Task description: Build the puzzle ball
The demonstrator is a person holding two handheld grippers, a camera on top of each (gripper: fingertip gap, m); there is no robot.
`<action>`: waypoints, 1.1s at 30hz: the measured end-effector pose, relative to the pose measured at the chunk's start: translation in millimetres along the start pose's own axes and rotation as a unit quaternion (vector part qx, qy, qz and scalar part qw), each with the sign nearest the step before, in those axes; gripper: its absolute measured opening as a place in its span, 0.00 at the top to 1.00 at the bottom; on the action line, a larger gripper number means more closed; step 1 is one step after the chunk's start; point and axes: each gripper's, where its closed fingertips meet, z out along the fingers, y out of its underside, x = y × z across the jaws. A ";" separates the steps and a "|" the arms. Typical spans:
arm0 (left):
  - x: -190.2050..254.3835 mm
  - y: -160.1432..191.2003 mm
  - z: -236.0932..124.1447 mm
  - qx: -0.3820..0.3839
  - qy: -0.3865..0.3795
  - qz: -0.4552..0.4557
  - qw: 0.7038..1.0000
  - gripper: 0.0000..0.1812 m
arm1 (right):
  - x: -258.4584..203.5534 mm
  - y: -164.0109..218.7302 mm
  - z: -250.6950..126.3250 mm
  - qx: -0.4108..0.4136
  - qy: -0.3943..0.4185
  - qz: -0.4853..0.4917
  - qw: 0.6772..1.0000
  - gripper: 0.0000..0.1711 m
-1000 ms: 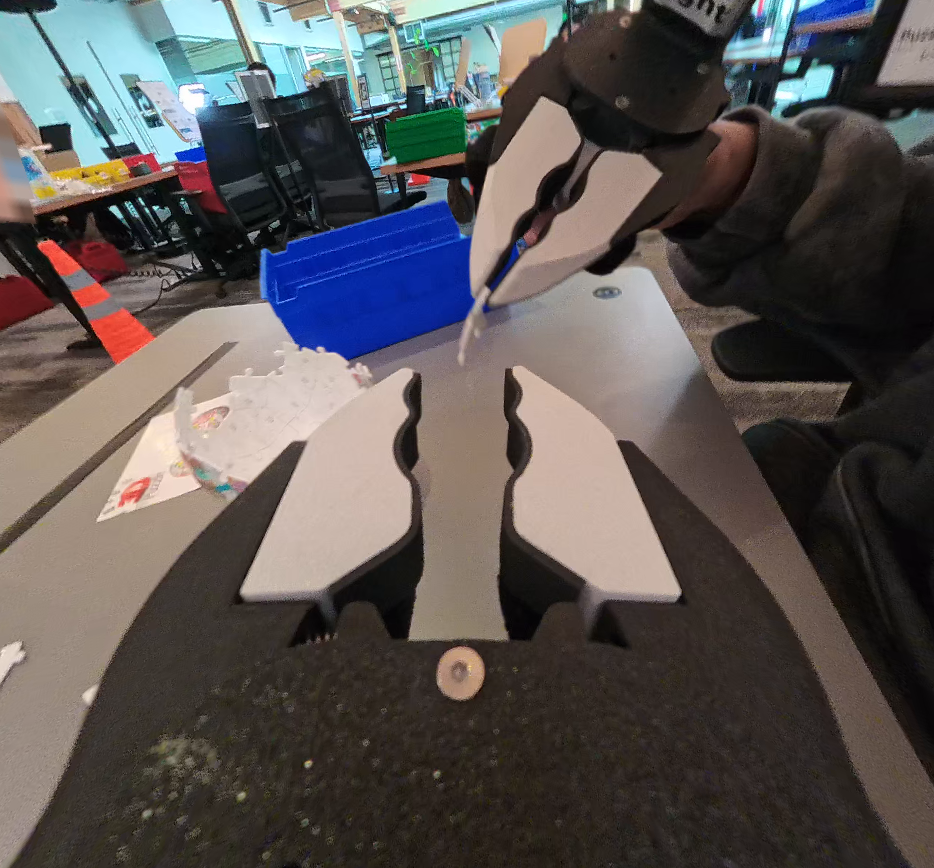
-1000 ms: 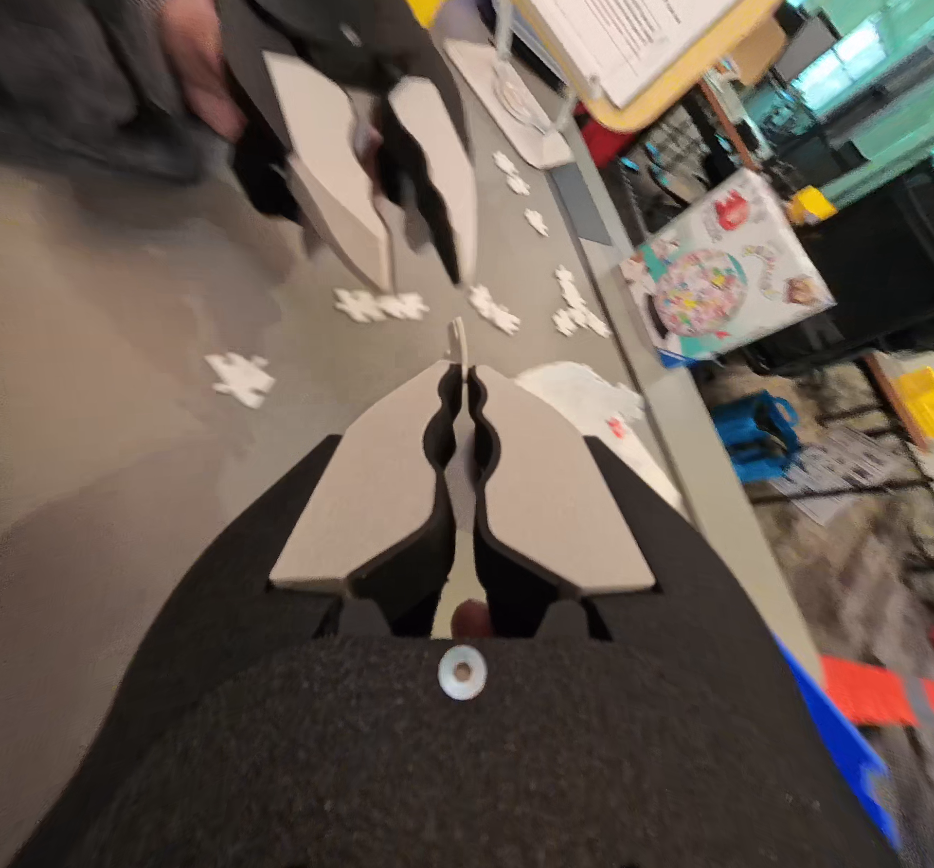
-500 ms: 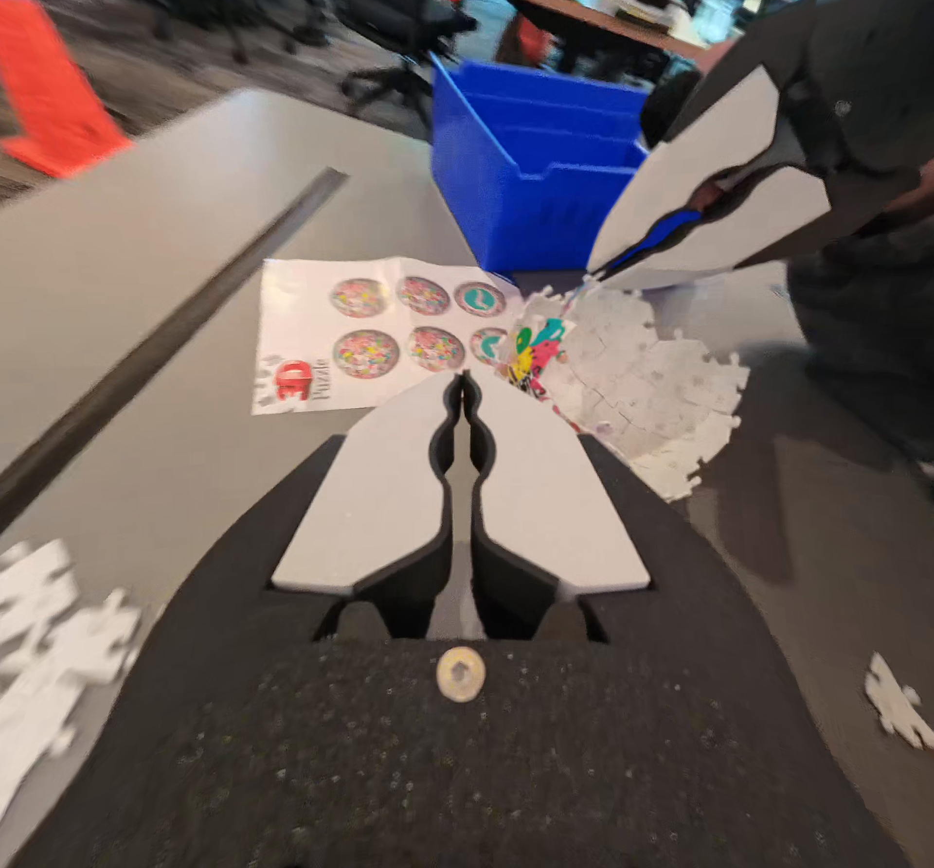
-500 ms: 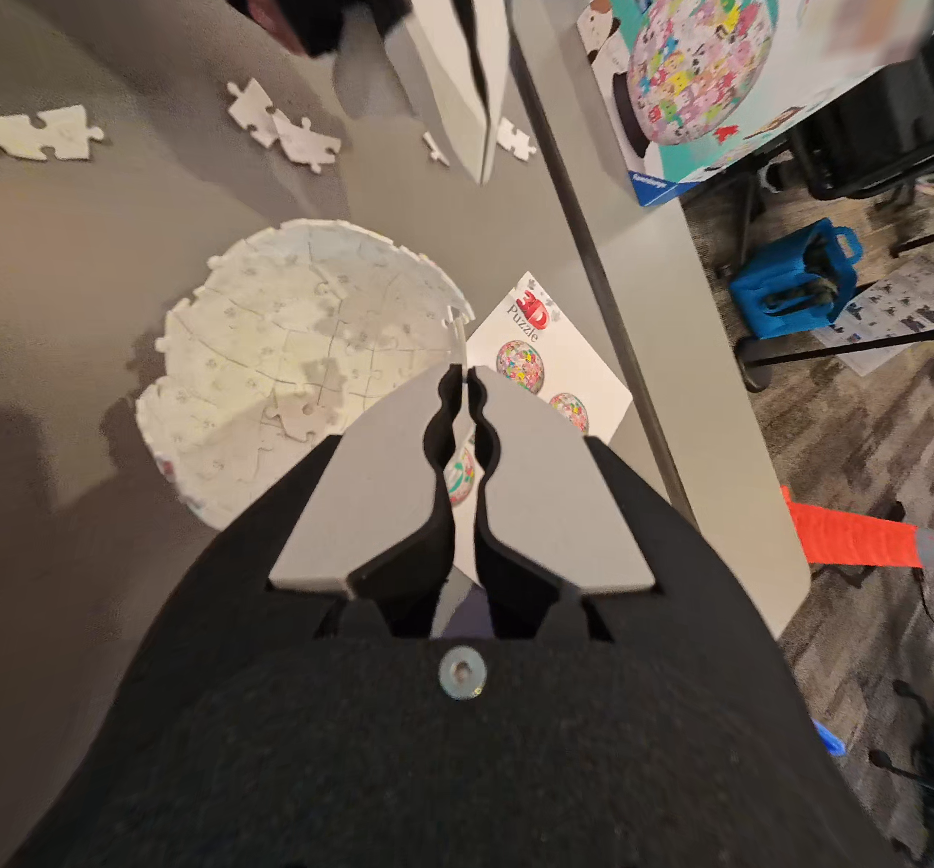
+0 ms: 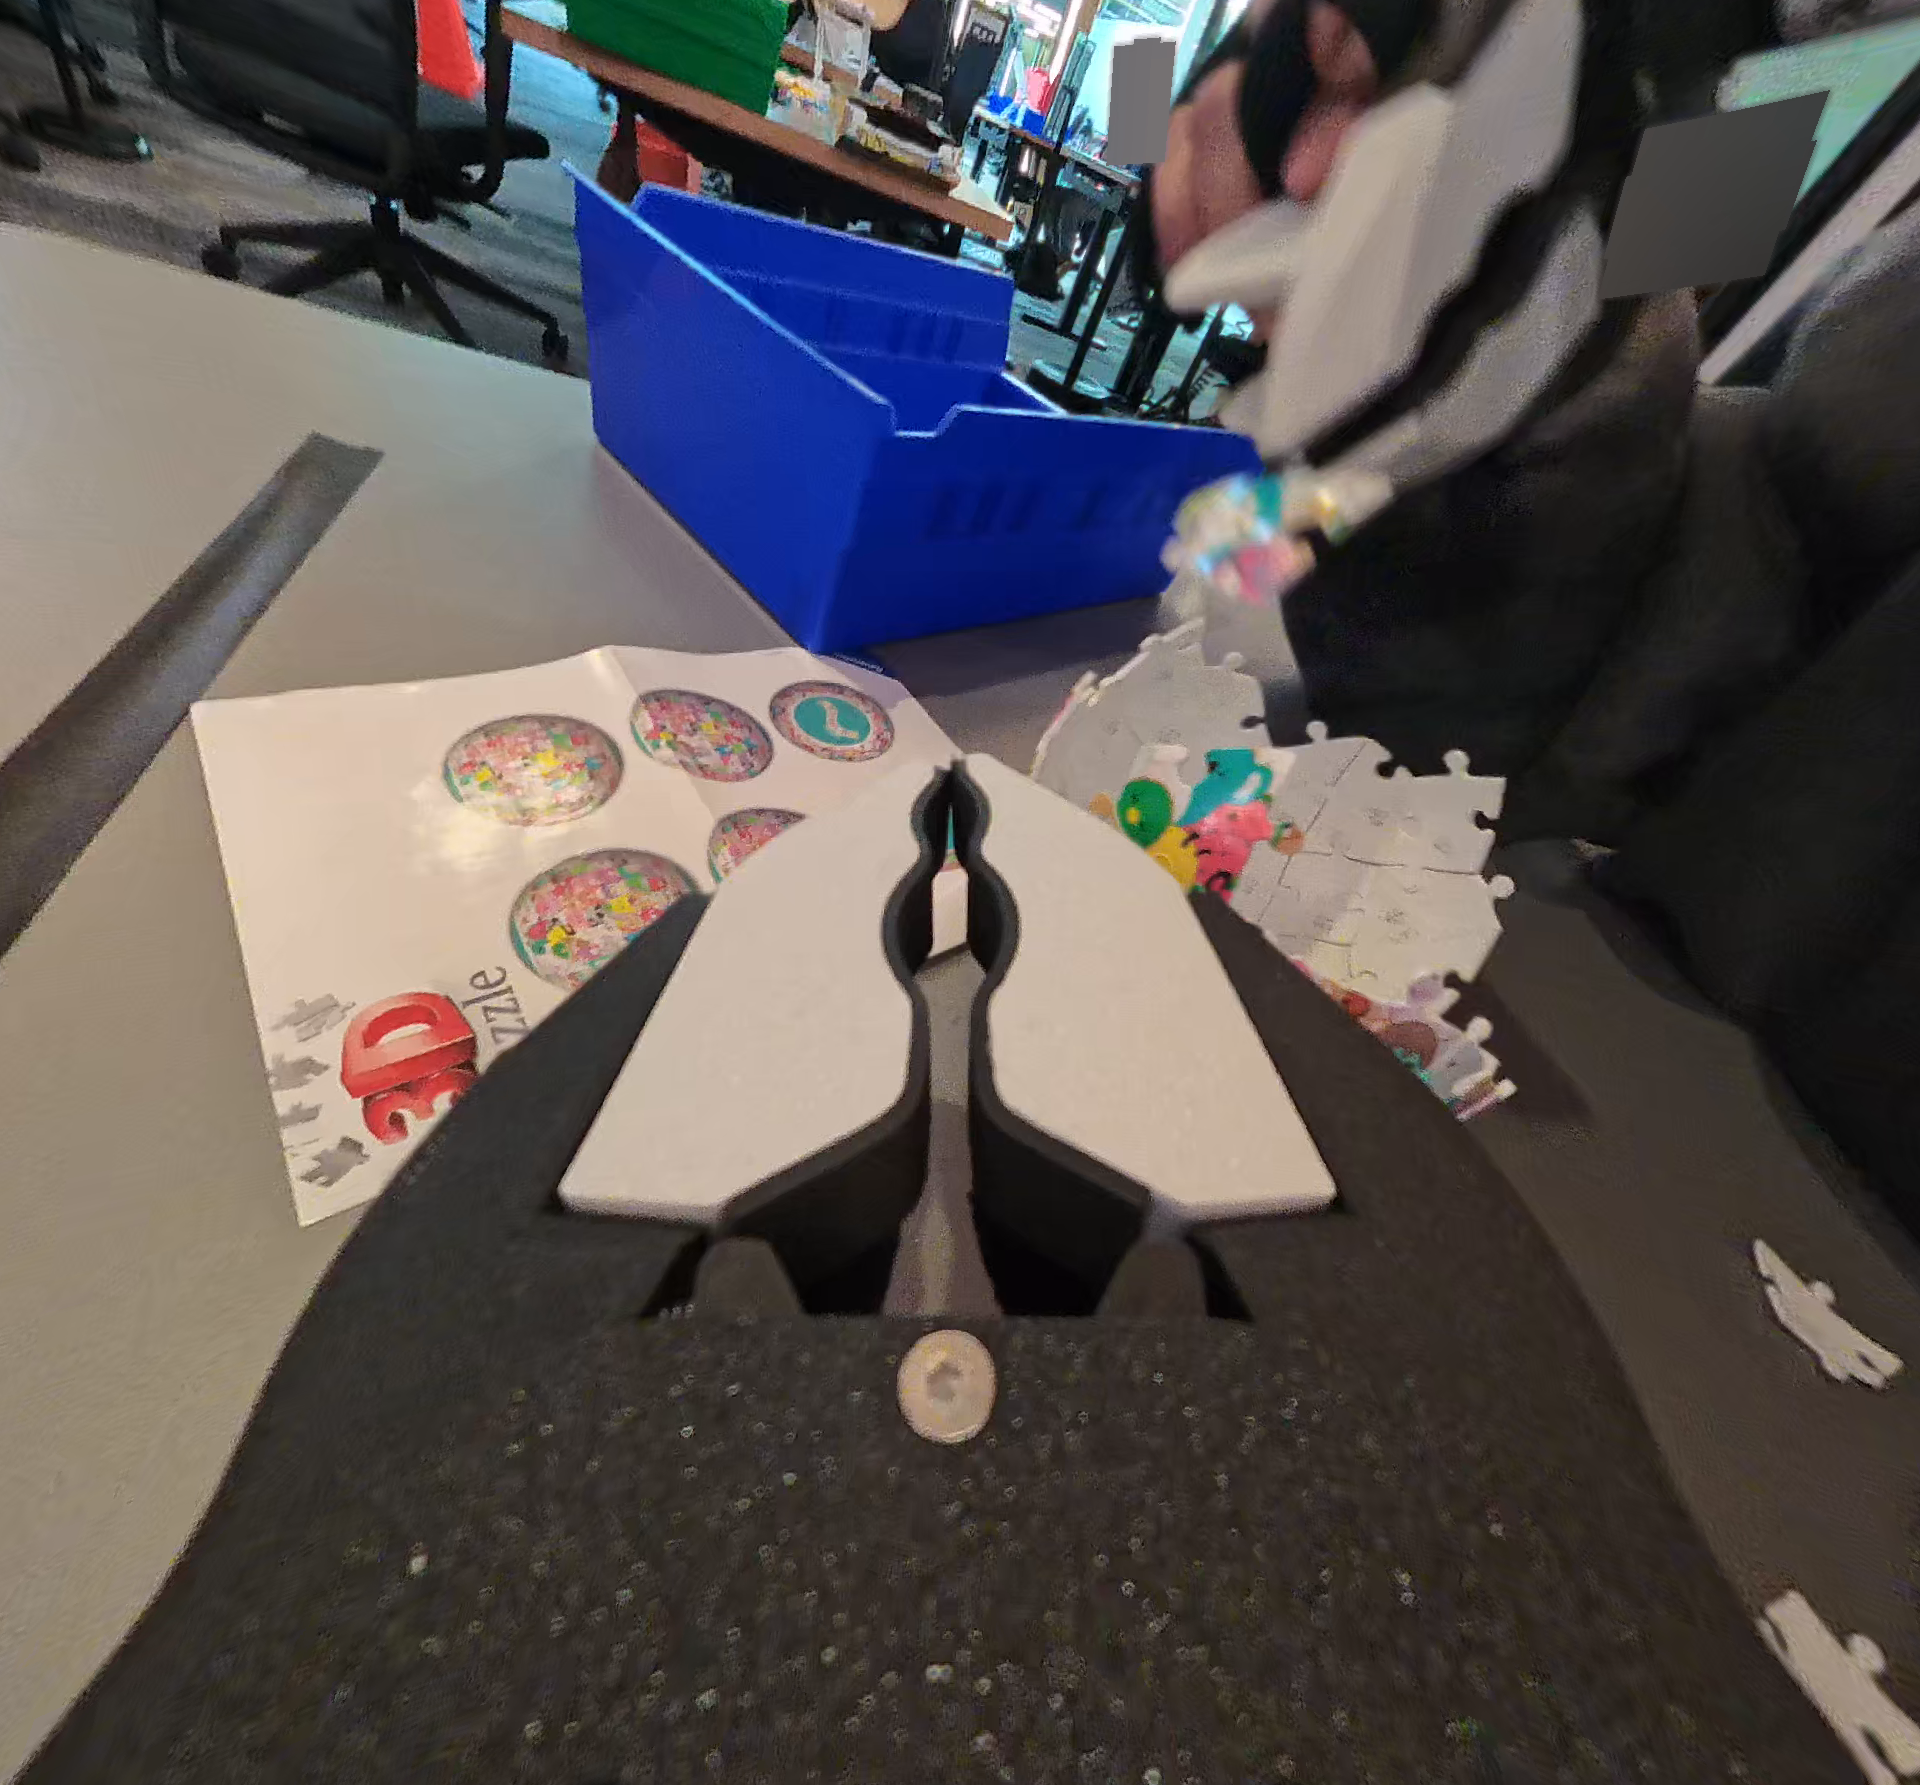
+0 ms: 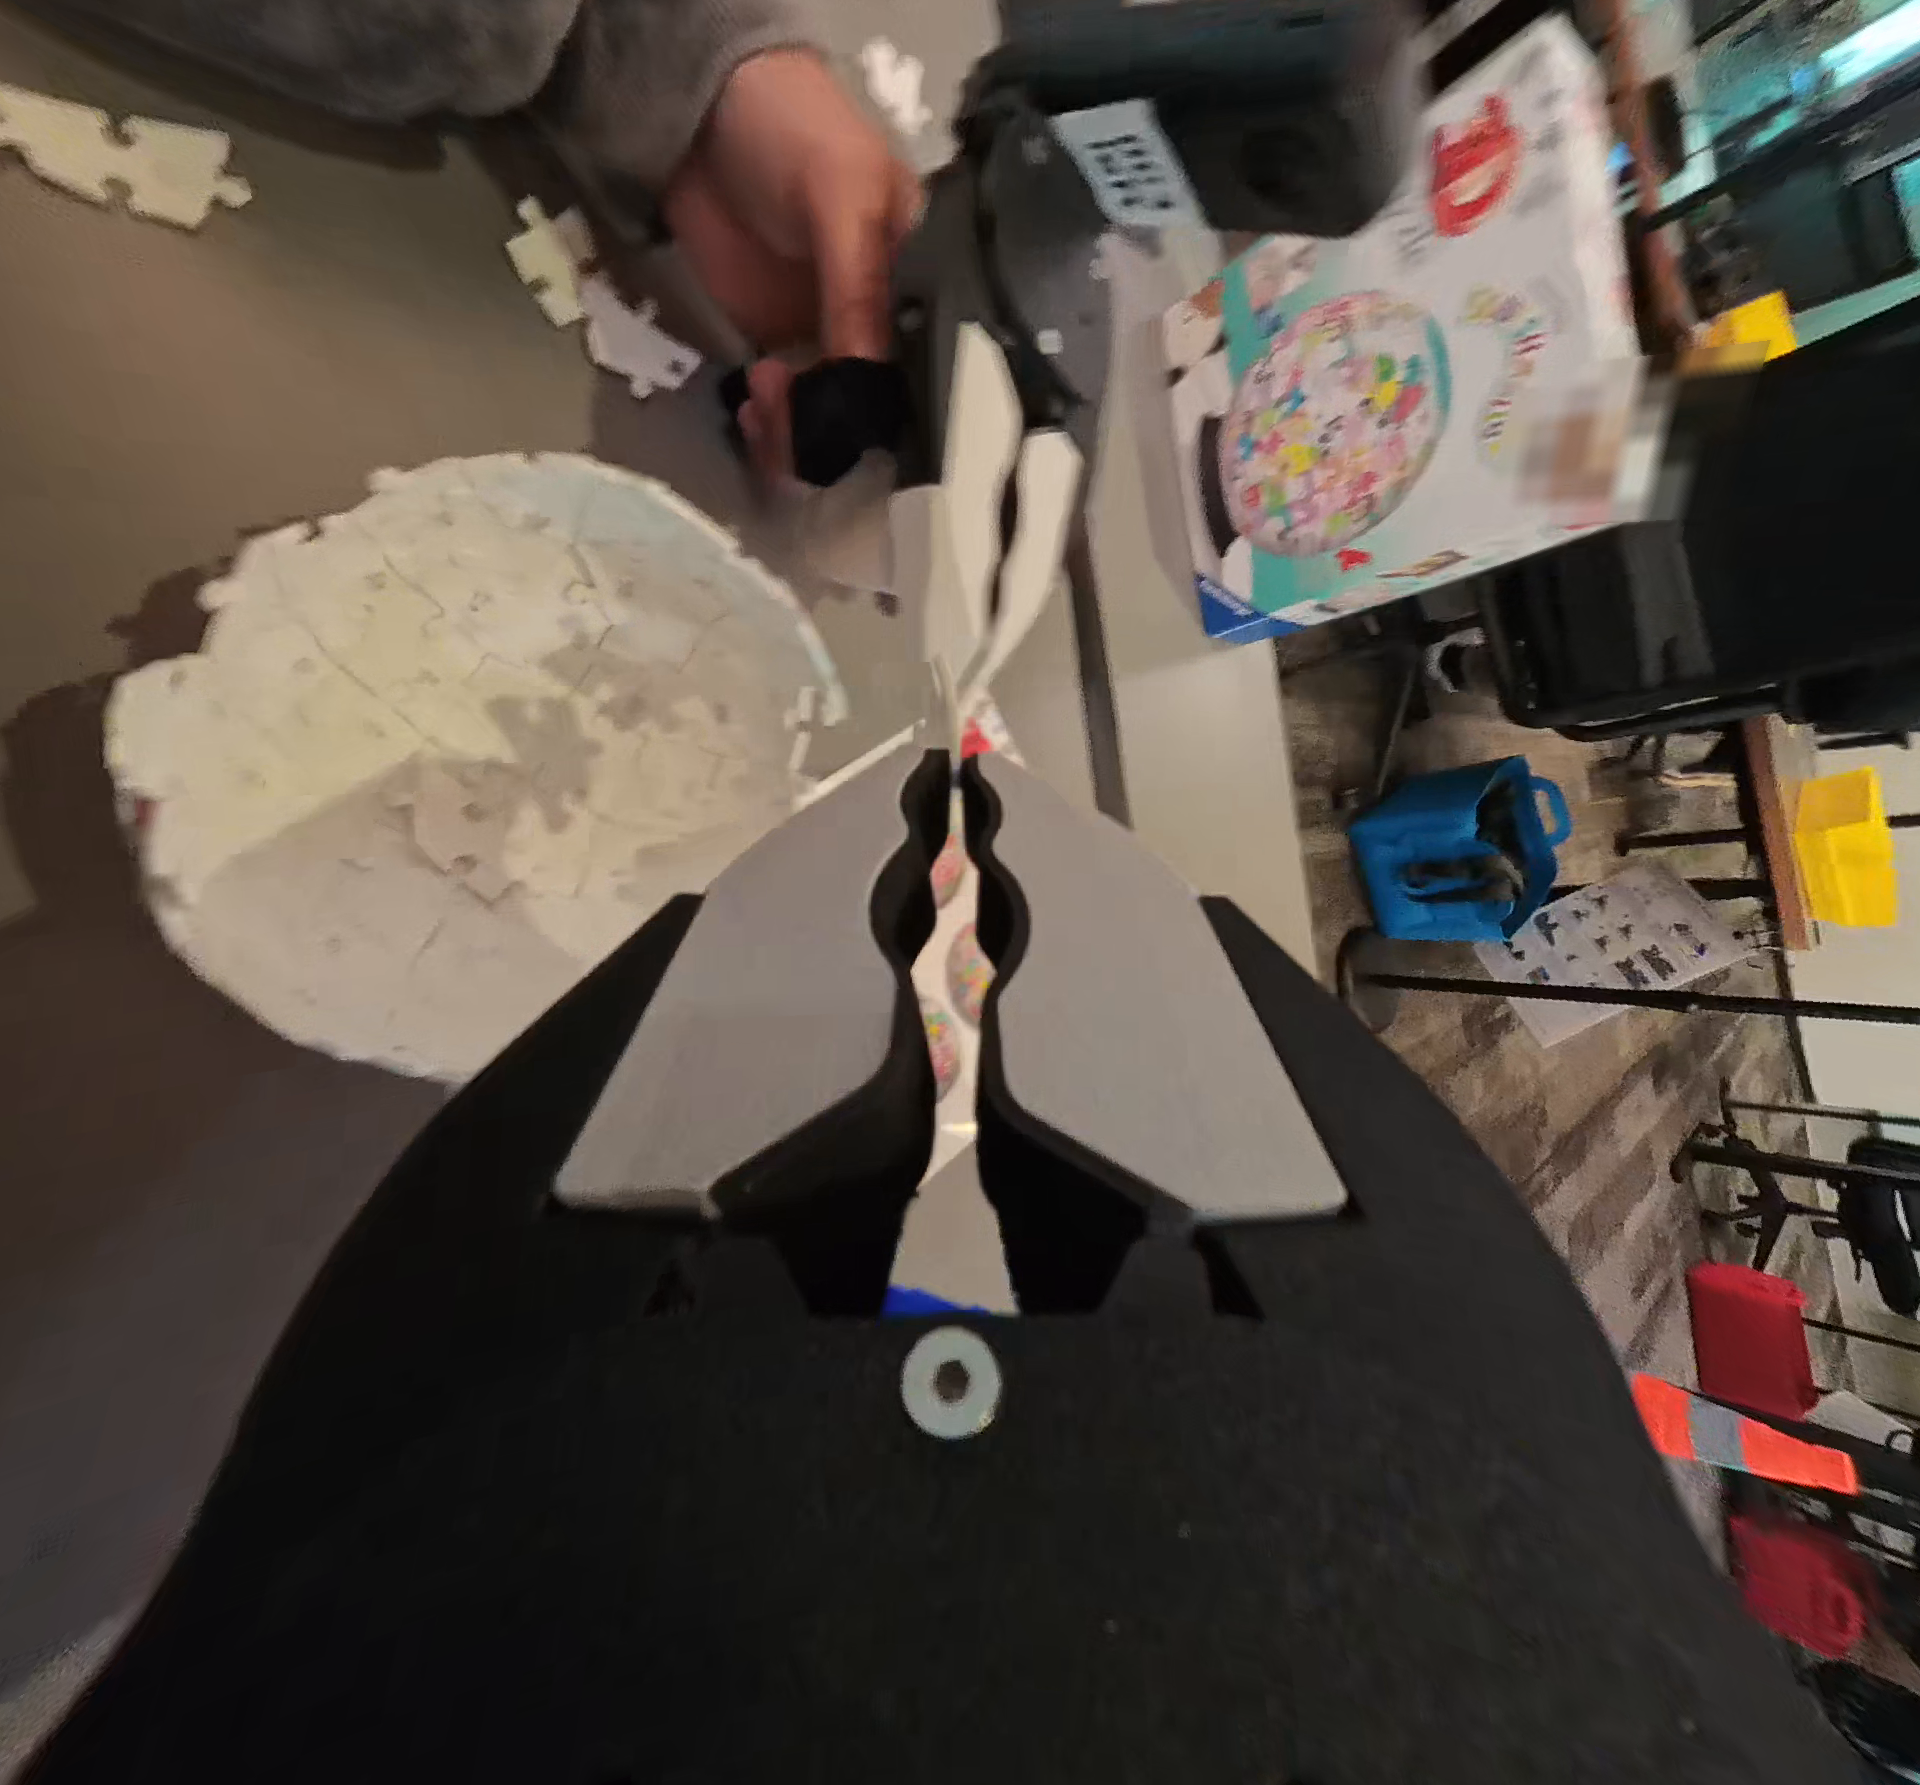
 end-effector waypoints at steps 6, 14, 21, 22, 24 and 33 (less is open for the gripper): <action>3.0 -4.1 -4.2 0.032 -0.010 0.001 0.999 1.00 | -2.4 17.5 22.7 0.038 -0.019 0.010 0.999 0.99; 0.2 -2.9 -2.9 0.025 0.007 -0.026 0.999 0.98 | -16.5 28.8 40.6 0.040 -0.068 0.019 0.997 0.99; -4.0 -4.5 -4.3 0.032 -0.001 -0.036 0.999 0.98 | -19.9 22.6 43.1 0.034 -0.117 -0.023 0.992 0.99; -4.1 -4.8 -4.4 0.033 -0.002 -0.036 0.999 0.98 | -17.6 24.4 44.5 0.027 -0.115 -0.034 0.992 0.99; -3.1 -4.3 -3.6 0.031 -0.003 -0.031 0.999 0.99 | -12.6 26.2 46.2 0.025 -0.112 -0.039 0.993 0.99; 4.2 0.8 5.5 0.008 0.013 -0.023 1.000 1.00 | -13.1 23.0 41.2 0.089 -0.131 -0.054 0.986 0.99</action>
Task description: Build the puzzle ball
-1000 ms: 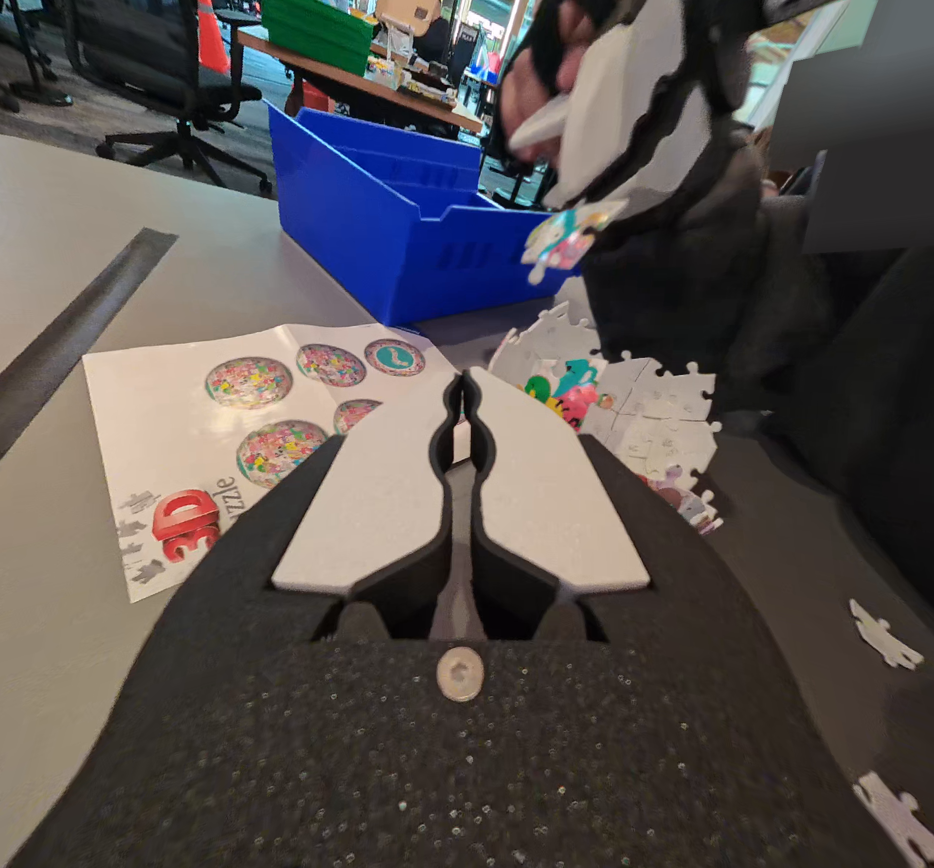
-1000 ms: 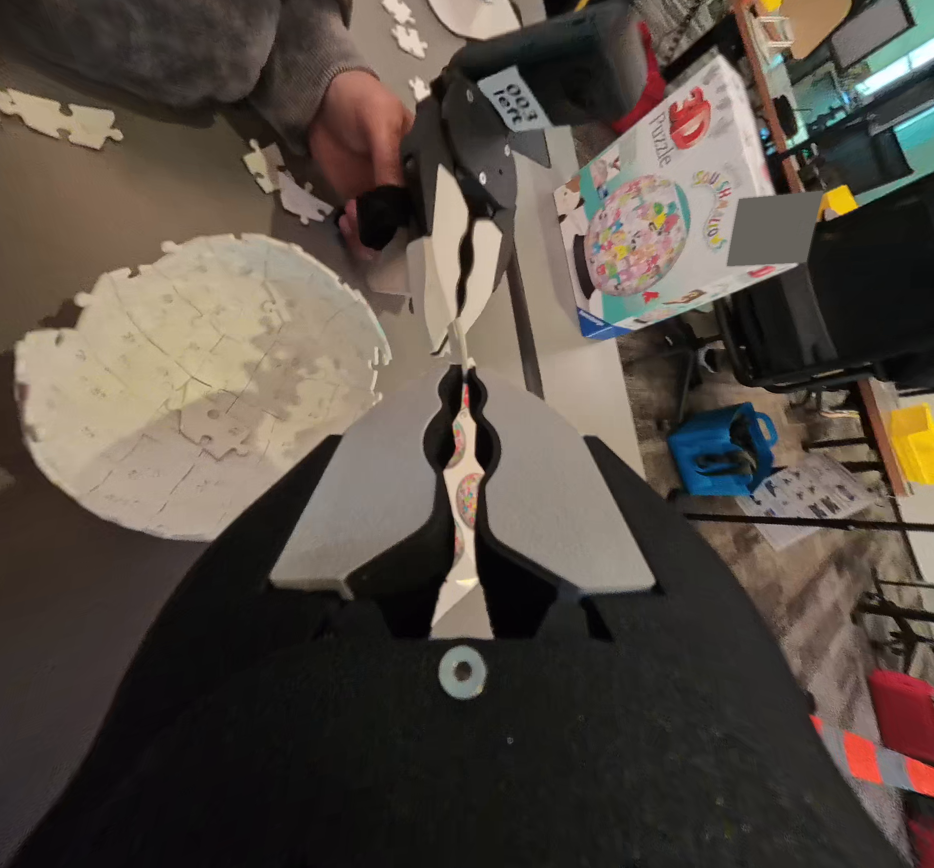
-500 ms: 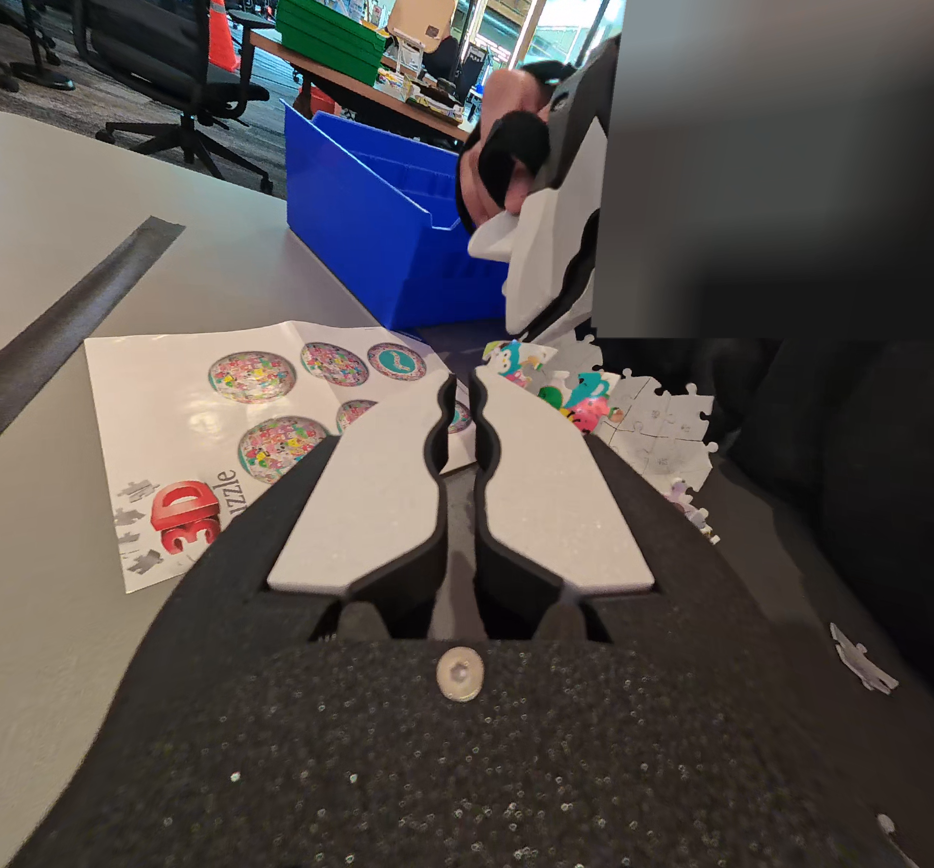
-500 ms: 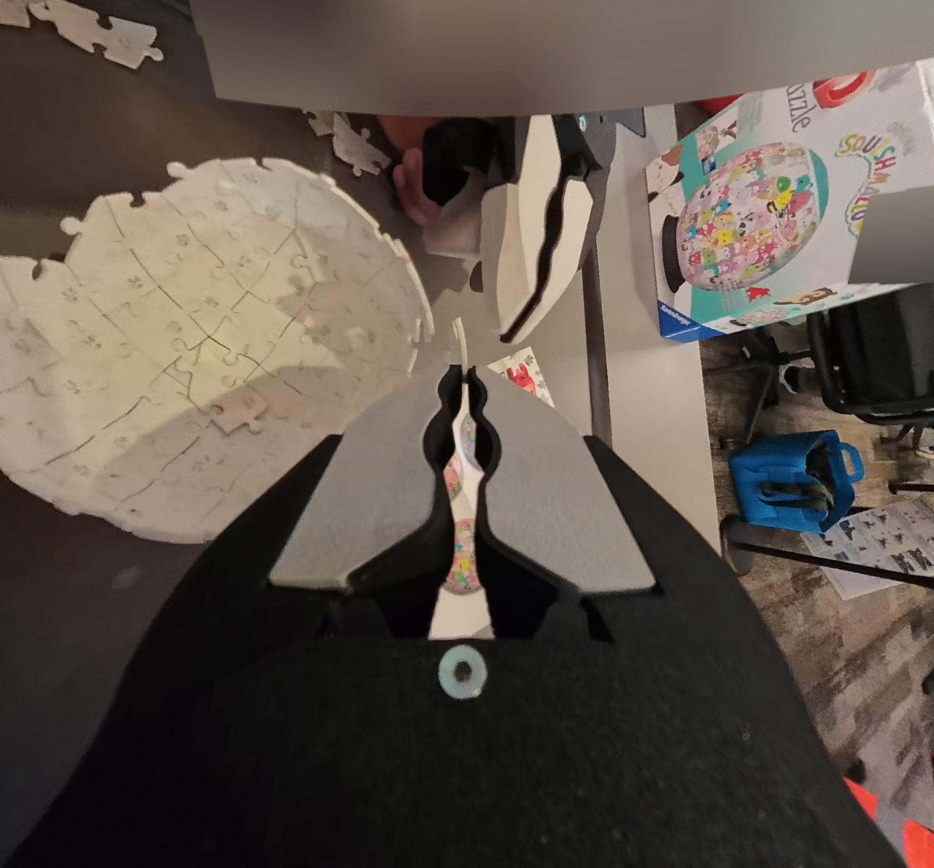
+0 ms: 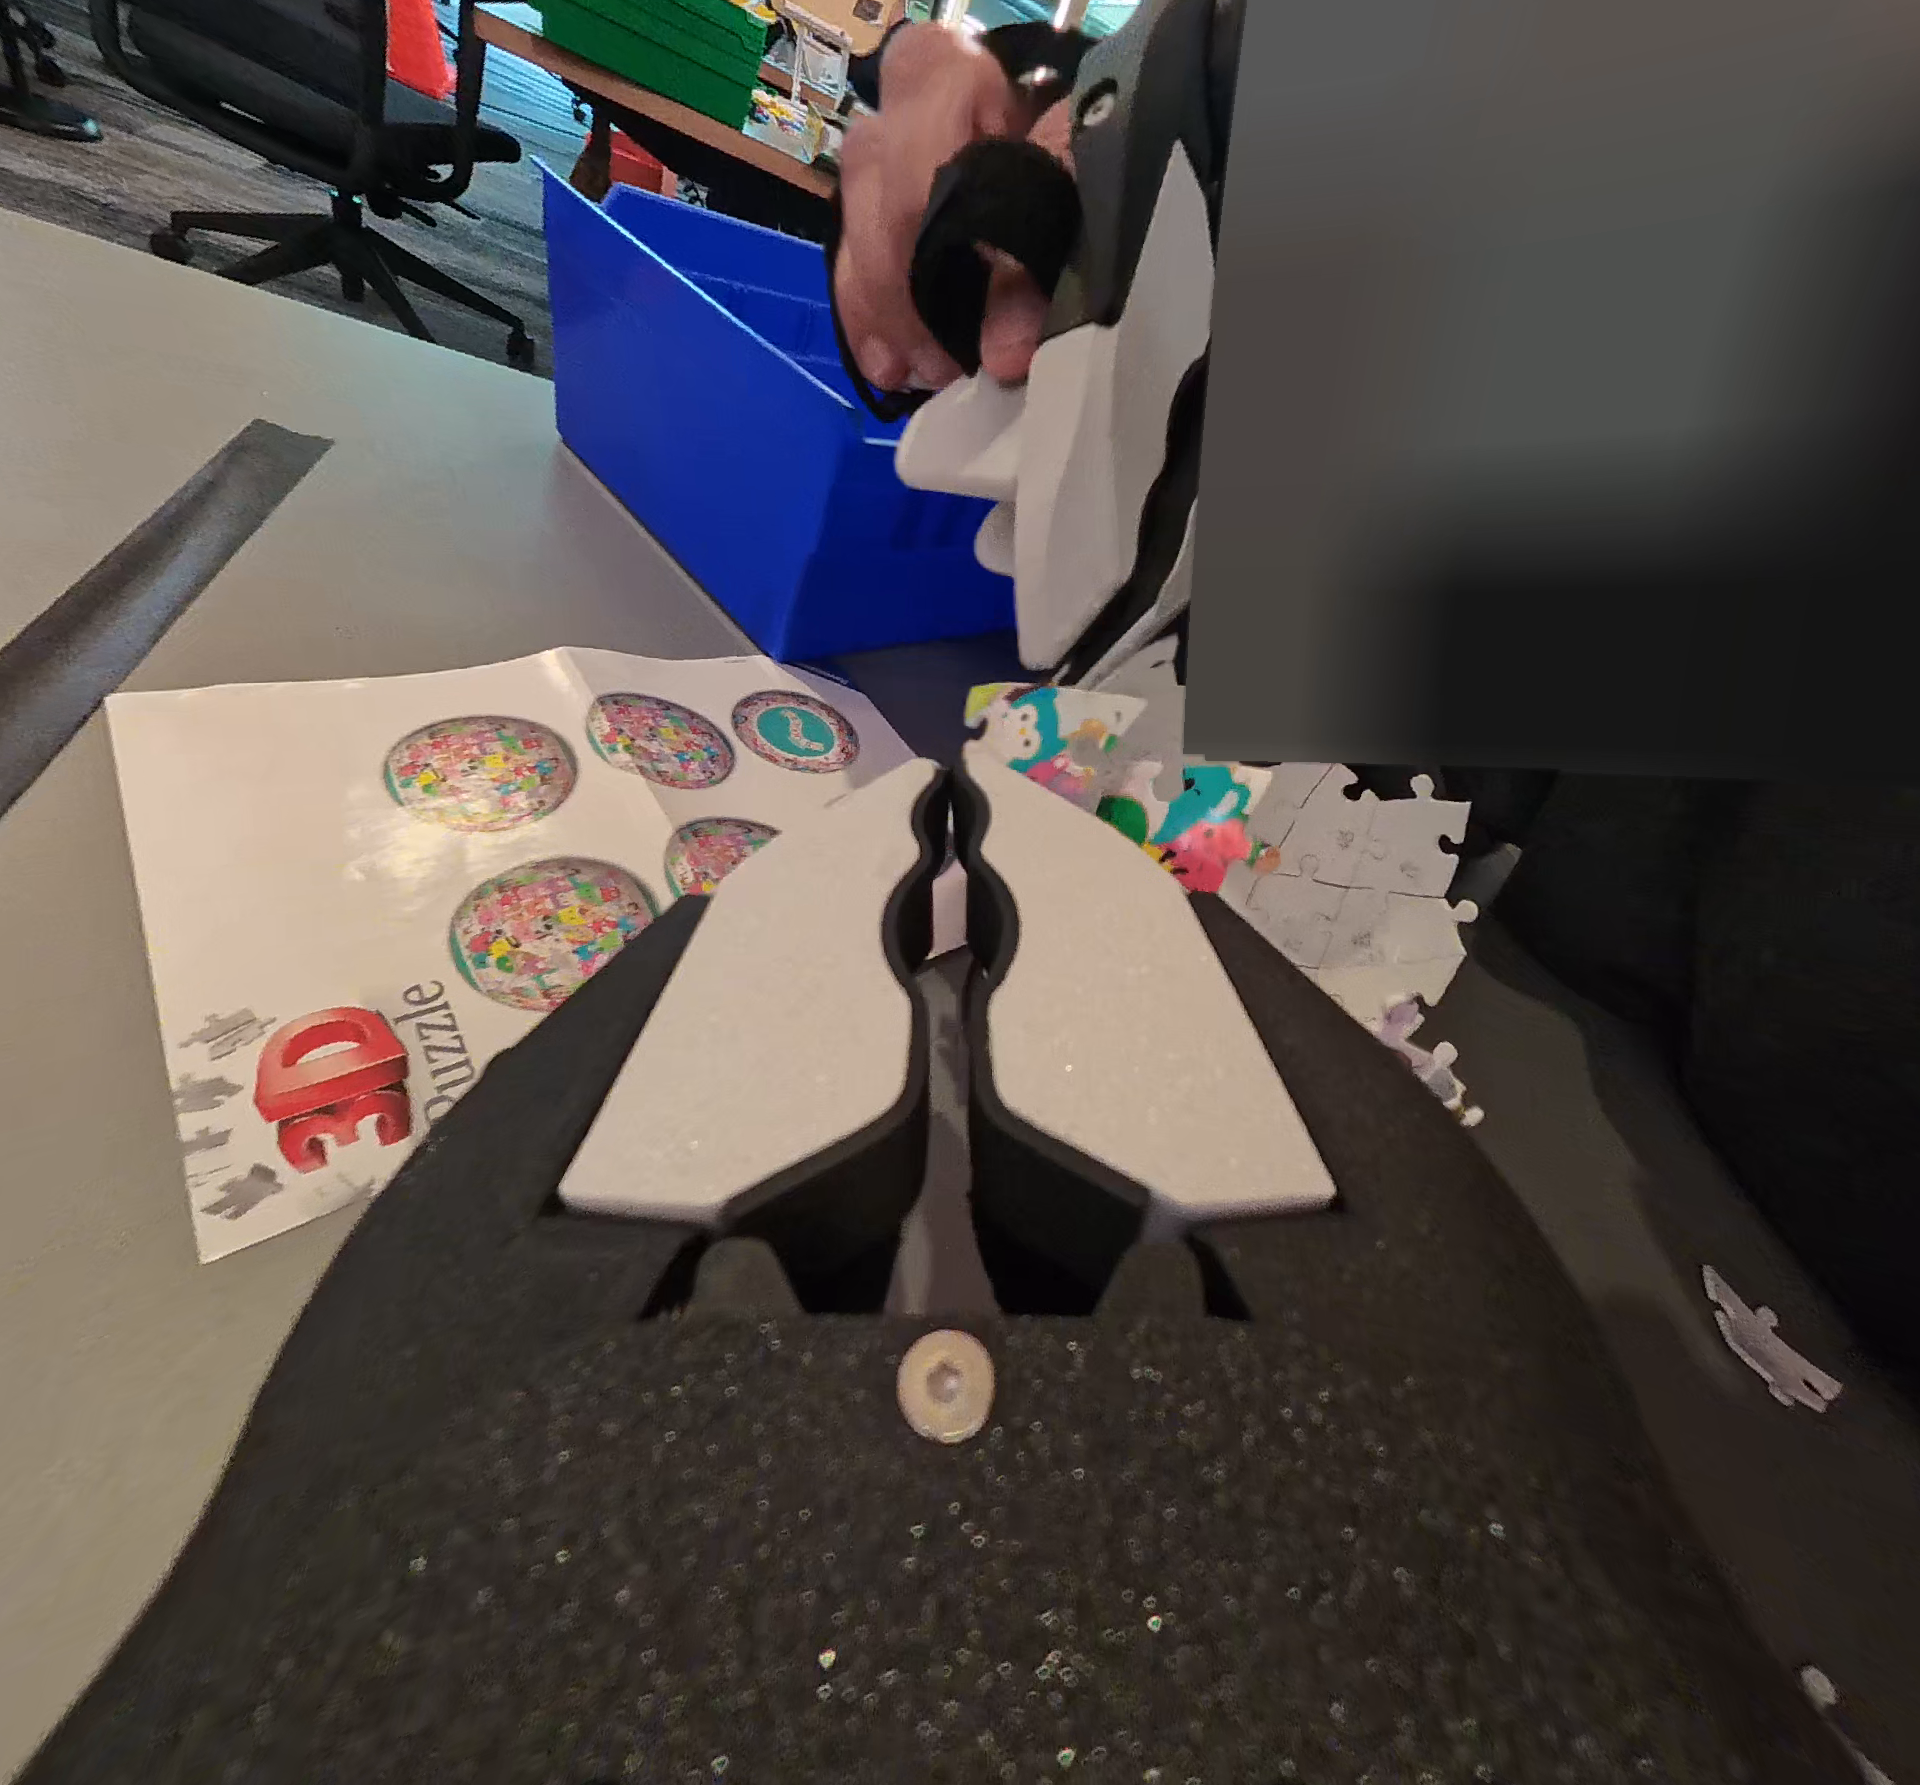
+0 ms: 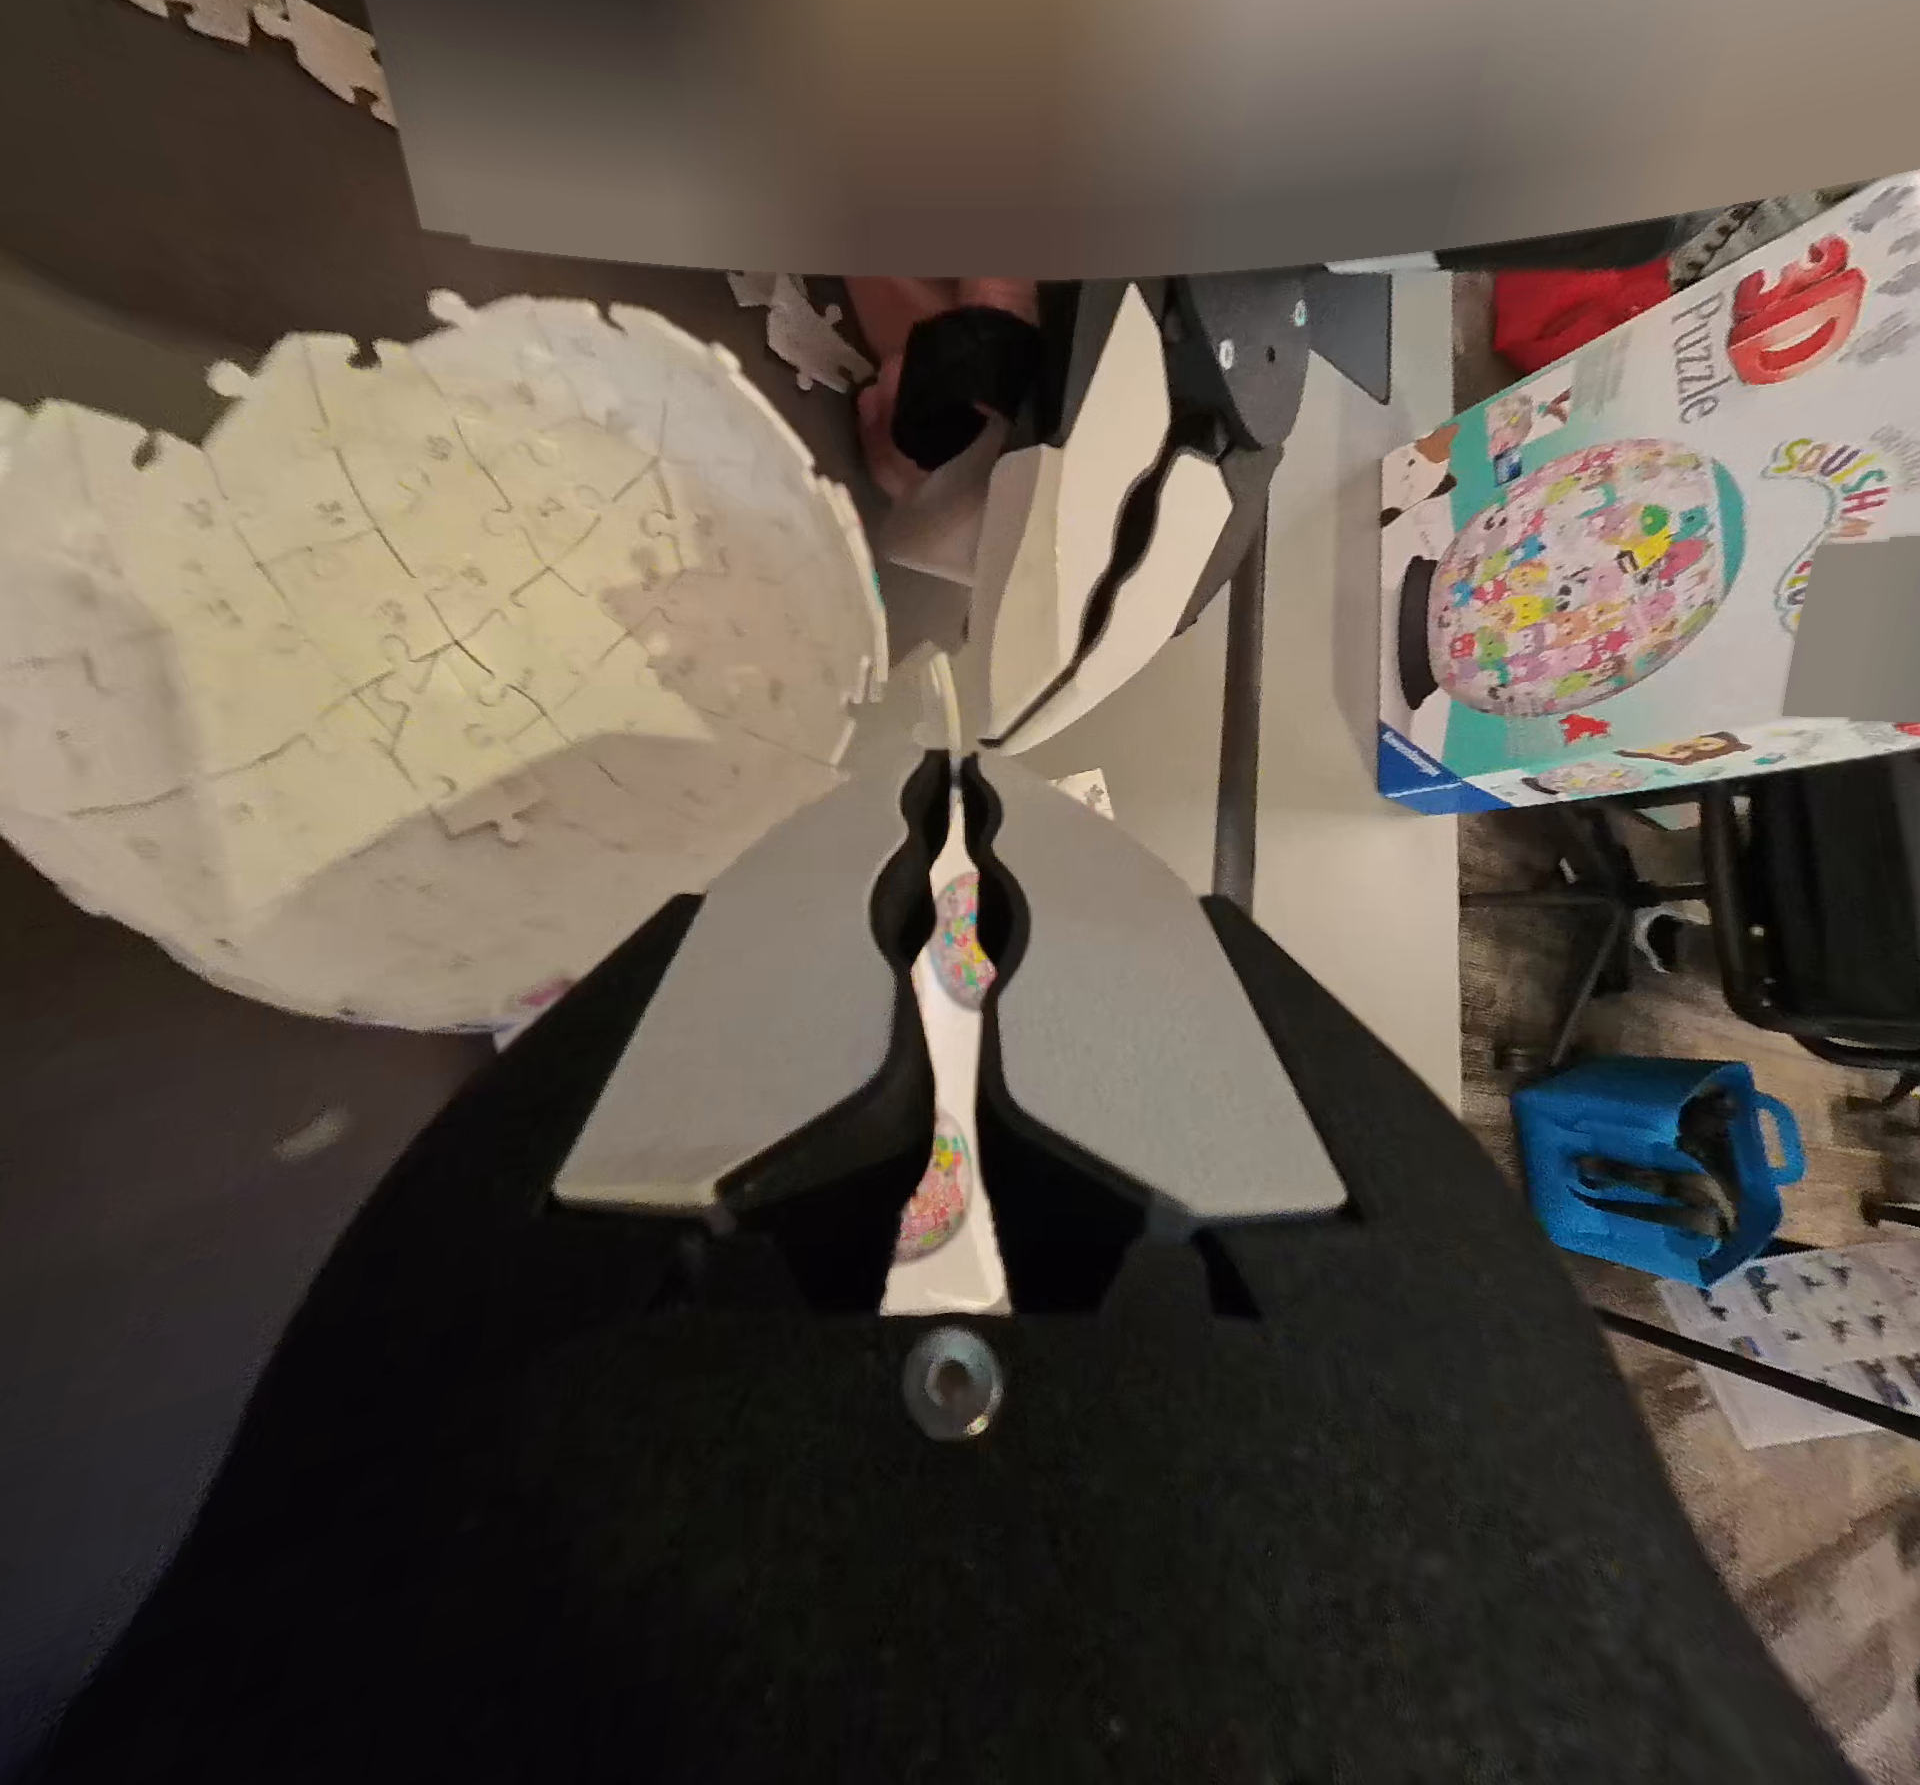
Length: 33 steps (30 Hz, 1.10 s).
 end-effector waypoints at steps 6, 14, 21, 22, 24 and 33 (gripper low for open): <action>-2.0 -1.8 1.4 0.006 0.003 -0.012 1.000 0.99 | 2.5 7.4 0.3 0.000 0.005 -0.017 1.000 0.99; -2.3 -4.6 0.1 0.016 0.007 -0.021 1.000 0.95 | -8.3 8.4 7.1 -0.025 -0.021 -0.032 0.999 0.99; 8.3 -7.0 -6.7 0.030 0.017 -0.005 0.999 0.92 | -9.8 8.9 6.7 -0.023 -0.025 -0.031 0.999 0.99; 11.5 -8.0 -10.5 0.034 0.010 0.010 0.999 0.90 | -9.9 8.9 6.6 -0.022 -0.025 -0.032 0.999 0.99; 20.5 -11.6 -19.3 0.044 -0.011 0.038 0.998 0.86 | -10.6 8.9 6.1 -0.021 -0.026 -0.033 0.999 0.99; 37.4 4.3 -18.1 -0.026 -0.132 0.133 0.982 0.77 | -10.8 9.4 6.5 -0.023 -0.024 -0.032 0.999 0.99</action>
